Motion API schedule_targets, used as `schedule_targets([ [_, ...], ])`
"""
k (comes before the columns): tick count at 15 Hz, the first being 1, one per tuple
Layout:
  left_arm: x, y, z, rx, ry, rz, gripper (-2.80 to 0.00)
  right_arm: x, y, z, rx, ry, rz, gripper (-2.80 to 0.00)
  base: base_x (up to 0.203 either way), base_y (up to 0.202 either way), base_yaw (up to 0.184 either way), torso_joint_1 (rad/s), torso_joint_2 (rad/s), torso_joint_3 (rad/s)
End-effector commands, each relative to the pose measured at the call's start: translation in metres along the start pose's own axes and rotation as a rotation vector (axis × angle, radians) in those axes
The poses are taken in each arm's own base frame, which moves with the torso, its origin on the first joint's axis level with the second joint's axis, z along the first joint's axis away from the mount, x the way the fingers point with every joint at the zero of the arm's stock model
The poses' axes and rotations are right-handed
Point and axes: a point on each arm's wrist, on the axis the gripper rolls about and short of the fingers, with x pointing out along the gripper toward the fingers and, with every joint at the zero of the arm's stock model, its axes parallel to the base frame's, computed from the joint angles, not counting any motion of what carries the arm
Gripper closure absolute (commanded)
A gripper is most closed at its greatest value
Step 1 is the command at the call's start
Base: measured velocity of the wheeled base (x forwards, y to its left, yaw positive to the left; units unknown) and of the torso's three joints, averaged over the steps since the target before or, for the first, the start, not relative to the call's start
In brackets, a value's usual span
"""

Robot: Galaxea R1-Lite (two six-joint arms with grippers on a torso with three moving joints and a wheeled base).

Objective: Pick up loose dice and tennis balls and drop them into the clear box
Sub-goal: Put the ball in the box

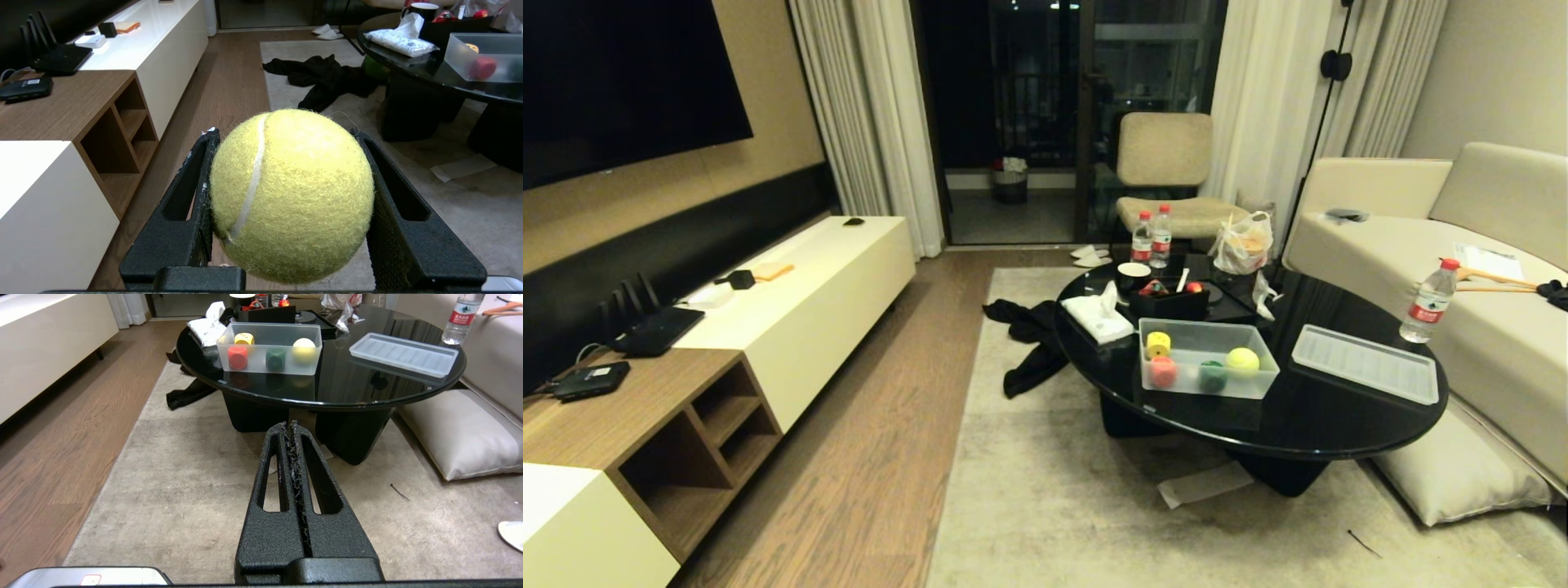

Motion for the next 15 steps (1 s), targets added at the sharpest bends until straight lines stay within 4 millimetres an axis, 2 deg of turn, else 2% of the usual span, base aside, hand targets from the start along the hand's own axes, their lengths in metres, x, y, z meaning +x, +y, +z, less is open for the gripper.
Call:
schedule_targets([
  [1,0.0002,0.0,-0.0004,0.0,0.002,0.001,0.0,0.0002,0.0,-0.0004,0.0,0.003,0.0,0.0,0.0,0.0,0.0,0.0,0.0,0.0],
  [15,0.0002,0.0,-0.0004,0.0,0.002,0.0,0.0,0.0002,0.0,-0.0004,0.001,0.003,-0.001,0.0,0.0,0.0,0.0,0.0,0.0,0.0],
])
